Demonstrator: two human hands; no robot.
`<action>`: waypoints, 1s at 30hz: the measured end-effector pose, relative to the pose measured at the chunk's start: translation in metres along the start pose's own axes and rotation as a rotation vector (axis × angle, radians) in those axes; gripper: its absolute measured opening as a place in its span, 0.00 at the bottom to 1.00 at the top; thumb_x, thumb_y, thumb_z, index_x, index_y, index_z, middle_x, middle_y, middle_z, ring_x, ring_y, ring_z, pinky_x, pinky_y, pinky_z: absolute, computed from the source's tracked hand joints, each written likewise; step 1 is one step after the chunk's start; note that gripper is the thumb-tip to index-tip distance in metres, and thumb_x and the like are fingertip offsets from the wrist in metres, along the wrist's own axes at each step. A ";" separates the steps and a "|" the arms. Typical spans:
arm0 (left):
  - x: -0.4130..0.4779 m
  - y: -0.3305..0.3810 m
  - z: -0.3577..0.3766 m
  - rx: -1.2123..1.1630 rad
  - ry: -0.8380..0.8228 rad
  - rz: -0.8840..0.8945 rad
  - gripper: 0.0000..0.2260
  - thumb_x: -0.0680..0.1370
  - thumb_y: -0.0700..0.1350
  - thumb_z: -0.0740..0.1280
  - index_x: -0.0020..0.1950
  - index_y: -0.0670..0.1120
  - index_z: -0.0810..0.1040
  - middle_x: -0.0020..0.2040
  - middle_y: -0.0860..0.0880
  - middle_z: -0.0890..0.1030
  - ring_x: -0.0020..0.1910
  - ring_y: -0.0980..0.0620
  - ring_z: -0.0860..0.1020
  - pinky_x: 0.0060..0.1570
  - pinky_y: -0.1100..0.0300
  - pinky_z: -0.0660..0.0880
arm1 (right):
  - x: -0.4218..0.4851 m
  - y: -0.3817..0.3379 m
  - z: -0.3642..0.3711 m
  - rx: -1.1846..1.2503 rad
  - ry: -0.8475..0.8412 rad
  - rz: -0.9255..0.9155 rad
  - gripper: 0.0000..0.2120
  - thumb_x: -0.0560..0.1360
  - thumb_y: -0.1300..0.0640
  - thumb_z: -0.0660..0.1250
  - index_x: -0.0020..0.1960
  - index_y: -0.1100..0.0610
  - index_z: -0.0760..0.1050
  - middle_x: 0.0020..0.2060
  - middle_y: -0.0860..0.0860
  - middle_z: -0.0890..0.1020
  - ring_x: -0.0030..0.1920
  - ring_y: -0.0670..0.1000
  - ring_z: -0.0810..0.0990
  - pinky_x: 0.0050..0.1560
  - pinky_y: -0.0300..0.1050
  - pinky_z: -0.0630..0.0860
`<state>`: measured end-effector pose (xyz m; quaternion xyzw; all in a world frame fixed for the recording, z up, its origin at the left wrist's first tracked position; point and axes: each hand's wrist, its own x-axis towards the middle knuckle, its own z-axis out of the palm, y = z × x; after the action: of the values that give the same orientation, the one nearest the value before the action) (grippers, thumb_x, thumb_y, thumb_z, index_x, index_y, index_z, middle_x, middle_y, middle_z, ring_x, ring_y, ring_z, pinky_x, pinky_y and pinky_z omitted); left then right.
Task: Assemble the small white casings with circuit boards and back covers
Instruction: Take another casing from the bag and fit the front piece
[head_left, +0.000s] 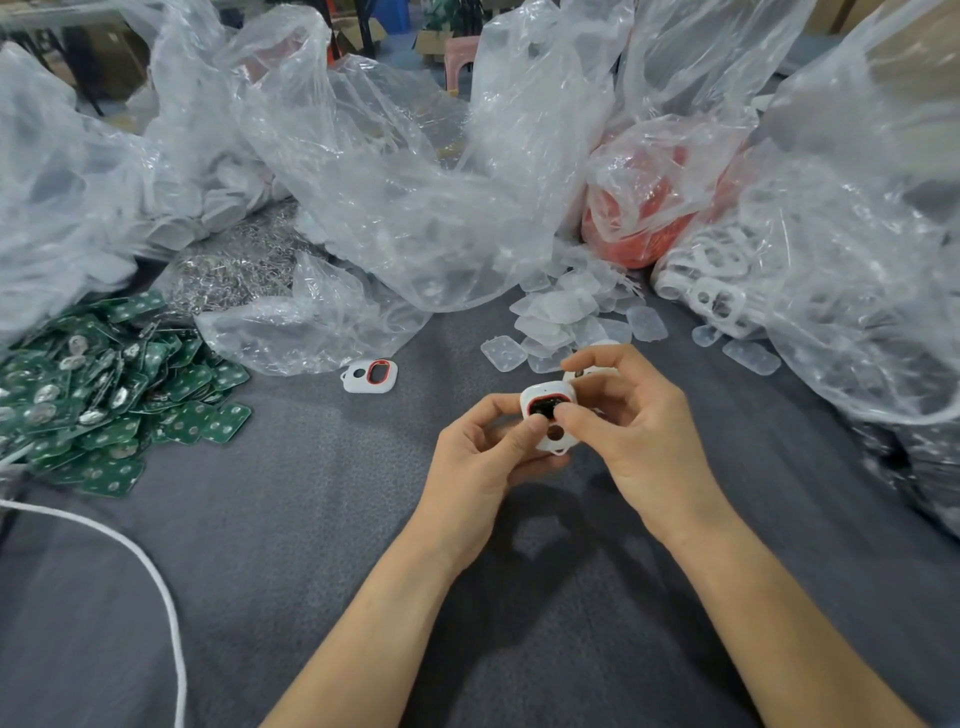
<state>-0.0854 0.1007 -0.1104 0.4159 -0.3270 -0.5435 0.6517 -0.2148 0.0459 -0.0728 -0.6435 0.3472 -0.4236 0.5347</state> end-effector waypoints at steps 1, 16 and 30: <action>0.000 0.000 0.000 0.006 -0.002 0.001 0.11 0.71 0.44 0.70 0.52 0.42 0.80 0.45 0.41 0.84 0.45 0.48 0.83 0.46 0.57 0.80 | 0.000 0.000 0.000 0.005 0.010 -0.003 0.12 0.71 0.66 0.71 0.49 0.52 0.76 0.39 0.52 0.84 0.40 0.48 0.83 0.41 0.37 0.78; -0.002 -0.001 0.006 0.128 -0.004 0.081 0.14 0.70 0.43 0.70 0.55 0.42 0.76 0.46 0.44 0.85 0.46 0.50 0.83 0.48 0.58 0.79 | 0.001 0.003 0.000 0.064 0.030 -0.009 0.15 0.71 0.66 0.70 0.47 0.47 0.76 0.38 0.50 0.84 0.41 0.49 0.83 0.42 0.37 0.78; -0.006 0.000 0.012 0.200 0.028 0.160 0.08 0.76 0.36 0.67 0.55 0.44 0.77 0.42 0.48 0.85 0.41 0.56 0.82 0.40 0.64 0.78 | 0.001 0.005 0.002 0.091 0.019 -0.045 0.20 0.71 0.68 0.70 0.56 0.49 0.72 0.35 0.52 0.82 0.37 0.47 0.81 0.41 0.37 0.76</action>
<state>-0.0970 0.1042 -0.1054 0.4590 -0.4025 -0.4486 0.6527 -0.2128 0.0451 -0.0779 -0.6221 0.3179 -0.4568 0.5506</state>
